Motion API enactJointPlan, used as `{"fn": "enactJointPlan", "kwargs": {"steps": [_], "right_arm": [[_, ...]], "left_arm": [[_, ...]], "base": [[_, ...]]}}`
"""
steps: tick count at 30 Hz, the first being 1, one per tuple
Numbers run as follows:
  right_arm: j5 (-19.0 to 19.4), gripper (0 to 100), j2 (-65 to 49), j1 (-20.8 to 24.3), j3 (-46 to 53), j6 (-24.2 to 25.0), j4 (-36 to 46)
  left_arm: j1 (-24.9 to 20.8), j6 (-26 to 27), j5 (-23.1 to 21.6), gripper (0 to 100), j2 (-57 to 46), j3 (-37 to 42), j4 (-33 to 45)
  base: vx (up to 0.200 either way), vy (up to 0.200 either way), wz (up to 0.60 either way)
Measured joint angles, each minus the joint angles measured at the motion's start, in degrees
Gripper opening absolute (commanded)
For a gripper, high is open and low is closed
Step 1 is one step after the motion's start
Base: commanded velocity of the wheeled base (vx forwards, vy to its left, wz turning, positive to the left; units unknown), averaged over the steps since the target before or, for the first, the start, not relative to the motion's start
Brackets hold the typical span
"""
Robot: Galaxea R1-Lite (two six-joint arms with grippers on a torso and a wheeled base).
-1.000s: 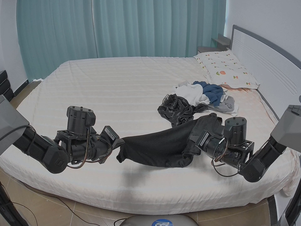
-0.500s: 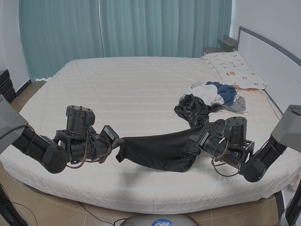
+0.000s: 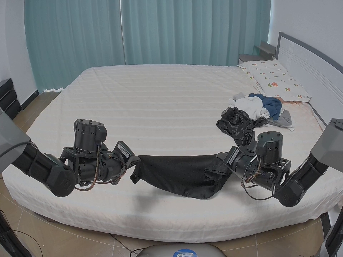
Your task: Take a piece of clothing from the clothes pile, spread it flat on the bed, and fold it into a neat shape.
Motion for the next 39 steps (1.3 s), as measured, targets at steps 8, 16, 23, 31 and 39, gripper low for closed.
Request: {"fn": "enactJointPlan", "kwargs": {"steps": [8, 16, 23, 31, 39], "right_arm": [[0.0, 0, 0.1, 0.0, 0.0, 0.0, 0.0], [0.1, 0, 0.2, 0.0, 0.1, 0.0, 0.0], [0.0, 0, 0.1, 0.0, 0.3, -0.2, 0.1], [-0.1, 0, -0.6, -0.3, 3.1, -0.1, 0.1], [-0.1, 0, -6.1, 0.0, 9.8, -0.1, 0.1]], "left_arm": [[0.0, 0.0, 0.0, 0, 0.0, 0.1, 0.0], [0.0, 0.0, 0.0, 0, -0.1, 0.5, 0.0], [0.0, 0.1, 0.1, 0, -0.1, 1.2, 0.0], [-1.2, 0.4, 0.4, 0, -0.3, 1.5, 1.3], [-2.2, 0.5, 0.4, 0, -2.8, 2.8, 5.5]], "base": [[0.000, 0.200, 0.00], [0.000, 0.200, 0.00], [0.000, 0.000, 0.00], [-0.150, 0.000, 0.00], [-0.200, 0.000, 0.00]]}}
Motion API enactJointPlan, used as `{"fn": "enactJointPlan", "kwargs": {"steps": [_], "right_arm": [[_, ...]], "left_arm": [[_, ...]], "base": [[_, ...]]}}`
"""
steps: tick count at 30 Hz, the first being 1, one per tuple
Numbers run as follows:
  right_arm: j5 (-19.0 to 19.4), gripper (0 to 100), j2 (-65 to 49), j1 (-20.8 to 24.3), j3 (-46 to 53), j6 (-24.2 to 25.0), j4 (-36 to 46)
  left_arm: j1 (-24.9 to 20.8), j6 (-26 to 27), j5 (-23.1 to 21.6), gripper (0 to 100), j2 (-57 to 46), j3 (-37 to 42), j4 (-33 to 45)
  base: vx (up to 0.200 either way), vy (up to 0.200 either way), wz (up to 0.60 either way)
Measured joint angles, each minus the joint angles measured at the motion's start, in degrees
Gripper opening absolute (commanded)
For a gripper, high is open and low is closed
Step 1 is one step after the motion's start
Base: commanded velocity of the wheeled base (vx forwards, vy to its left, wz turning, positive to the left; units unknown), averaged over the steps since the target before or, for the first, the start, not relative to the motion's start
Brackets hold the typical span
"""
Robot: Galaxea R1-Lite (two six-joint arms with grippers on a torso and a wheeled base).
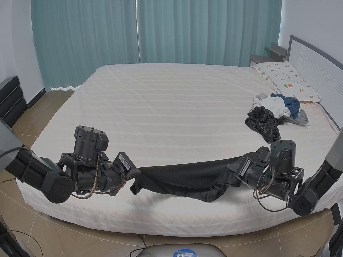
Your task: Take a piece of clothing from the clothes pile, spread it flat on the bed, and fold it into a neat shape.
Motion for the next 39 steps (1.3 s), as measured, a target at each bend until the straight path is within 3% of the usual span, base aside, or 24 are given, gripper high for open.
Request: {"fn": "enactJointPlan", "kwargs": {"steps": [9, 16, 22, 29, 39], "right_arm": [[-0.1, 0, -13.2, 1.6, 7.0, -0.4, 2.3], [-0.3, 0, -29.3, 2.4, 6.1, -1.9, 14.8], [-0.5, 0, -40.5, 2.2, -6.1, -2.7, 27.4], [0.7, 0, -45.5, -0.6, -25.2, -3.1, 37.1], [2.3, 0, -31.5, -7.9, -47.0, -3.4, 40.9]], "left_arm": [[-1.8, 0.1, 0.0, 0, -8.2, 1.6, 9.1], [-2.8, 0.5, 0.1, 0, -16.8, 0.4, 15.3], [-1.7, 0.6, 0.4, 0, -22.3, -4.9, 20.4], [1.9, 0.4, 0.6, 0, -25.2, -14.4, 26.9], [6.8, -1.5, 0.5, 0, -19.1, -28.2, 32.1]], "base": [[-0.089, 0.000, 0.00], [0.000, 0.000, 0.00], [0.000, 0.000, 0.00], [0.000, 0.000, 0.00], [0.160, 0.000, 0.00]]}}
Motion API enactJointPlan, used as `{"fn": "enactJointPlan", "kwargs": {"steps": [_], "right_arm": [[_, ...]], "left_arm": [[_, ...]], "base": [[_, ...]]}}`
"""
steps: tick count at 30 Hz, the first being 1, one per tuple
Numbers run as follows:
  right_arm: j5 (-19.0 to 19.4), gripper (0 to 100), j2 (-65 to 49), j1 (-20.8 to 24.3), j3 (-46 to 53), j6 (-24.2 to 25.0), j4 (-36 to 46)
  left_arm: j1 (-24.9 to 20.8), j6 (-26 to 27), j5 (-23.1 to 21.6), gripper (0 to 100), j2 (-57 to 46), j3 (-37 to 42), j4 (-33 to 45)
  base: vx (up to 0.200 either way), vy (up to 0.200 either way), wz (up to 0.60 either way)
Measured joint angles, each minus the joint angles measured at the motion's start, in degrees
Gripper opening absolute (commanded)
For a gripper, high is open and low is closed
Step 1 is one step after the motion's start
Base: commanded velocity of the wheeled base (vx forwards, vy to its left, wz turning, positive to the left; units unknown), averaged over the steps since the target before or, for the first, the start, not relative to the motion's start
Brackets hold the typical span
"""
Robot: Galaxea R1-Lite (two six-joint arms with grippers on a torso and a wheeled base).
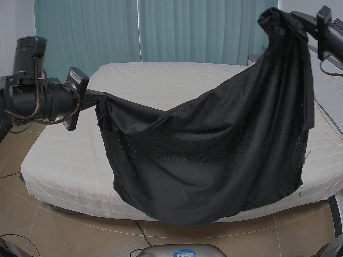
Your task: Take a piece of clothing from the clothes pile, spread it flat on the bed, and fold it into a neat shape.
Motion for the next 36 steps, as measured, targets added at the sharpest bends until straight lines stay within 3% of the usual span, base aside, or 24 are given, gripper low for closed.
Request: {"fn": "enactJointPlan", "kwargs": {"steps": [14, 31, 32, 36], "right_arm": [[-0.6, 0, 31.0, -5.5, -10.6, -1.3, -19.9], [-1.5, 0, 44.8, -6.6, -9.7, -2.8, -24.8], [-1.8, 0, 45.5, -6.6, -9.6, -2.8, -25.2], [-2.6, 0, 48.8, -6.6, -10.1, -2.8, -26.8]], "left_arm": [[4.1, -3.6, -0.2, 0, 21.2, -13.0, -0.5], [4.4, -4.0, -0.1, 0, 34.3, -16.0, -2.5], [4.5, -4.3, 0.0, 100, 34.9, -16.2, -3.0], [4.8, -6.8, 0.1, 100, 37.5, -17.4, -6.7]], "base": [[0.186, 0.000, 0.00], [0.000, 0.000, 0.00], [0.000, 0.000, 0.00], [0.000, 0.000, 0.00]]}}
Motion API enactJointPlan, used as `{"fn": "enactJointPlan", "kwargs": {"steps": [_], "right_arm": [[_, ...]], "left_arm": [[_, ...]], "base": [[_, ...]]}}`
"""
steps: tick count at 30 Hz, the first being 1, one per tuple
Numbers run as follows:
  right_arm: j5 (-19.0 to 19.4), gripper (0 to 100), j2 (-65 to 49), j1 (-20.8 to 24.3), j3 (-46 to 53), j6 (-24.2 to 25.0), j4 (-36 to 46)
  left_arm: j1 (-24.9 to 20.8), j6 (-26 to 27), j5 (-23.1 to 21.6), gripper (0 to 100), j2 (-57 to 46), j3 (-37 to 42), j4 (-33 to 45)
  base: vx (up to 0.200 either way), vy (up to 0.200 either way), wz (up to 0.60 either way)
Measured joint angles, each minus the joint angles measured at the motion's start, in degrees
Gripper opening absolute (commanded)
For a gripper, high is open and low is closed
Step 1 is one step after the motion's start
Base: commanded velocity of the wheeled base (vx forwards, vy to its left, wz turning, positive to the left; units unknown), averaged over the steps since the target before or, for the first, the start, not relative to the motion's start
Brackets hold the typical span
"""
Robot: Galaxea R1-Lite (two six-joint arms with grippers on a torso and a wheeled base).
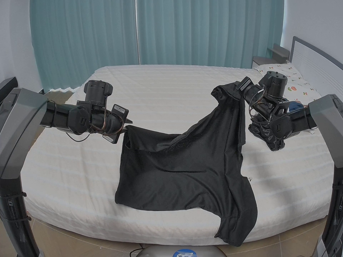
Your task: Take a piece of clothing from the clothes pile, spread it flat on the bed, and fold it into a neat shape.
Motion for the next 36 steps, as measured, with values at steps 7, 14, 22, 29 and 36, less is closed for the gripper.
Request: {"fn": "enactJointPlan", "kwargs": {"steps": [7, 14, 22, 29, 36], "right_arm": [[-0.3, 100, 6.1, -0.6, -2.9, -0.5, -0.3], [-1.7, 100, 12.6, -2.7, -3.9, -4.6, 0.1], [-2.1, 100, 15.0, -5.1, 0.3, -5.8, 4.8], [-0.4, 100, 13.3, -5.7, 10.8, -5.6, 4.6], [1.1, 100, 11.2, -6.3, 22.1, -2.5, 1.0]], "left_arm": [[1.3, -3.3, 0.0, 100, 5.6, -3.7, -4.4], [3.5, -3.5, 0.3, 100, 9.9, -5.5, -4.2], [5.3, -1.9, -1.5, 100, 9.8, -1.0, -3.5], [5.5, 0.0, -4.9, 100, 6.6, 6.7, -3.6], [4.5, 0.7, -6.4, 100, 3.2, 18.2, -5.9]], "base": [[0.000, 0.000, 0.00], [0.000, 0.000, 0.00], [0.000, 0.000, 0.00], [0.000, 0.000, 0.00], [0.000, 0.000, 0.00]]}}
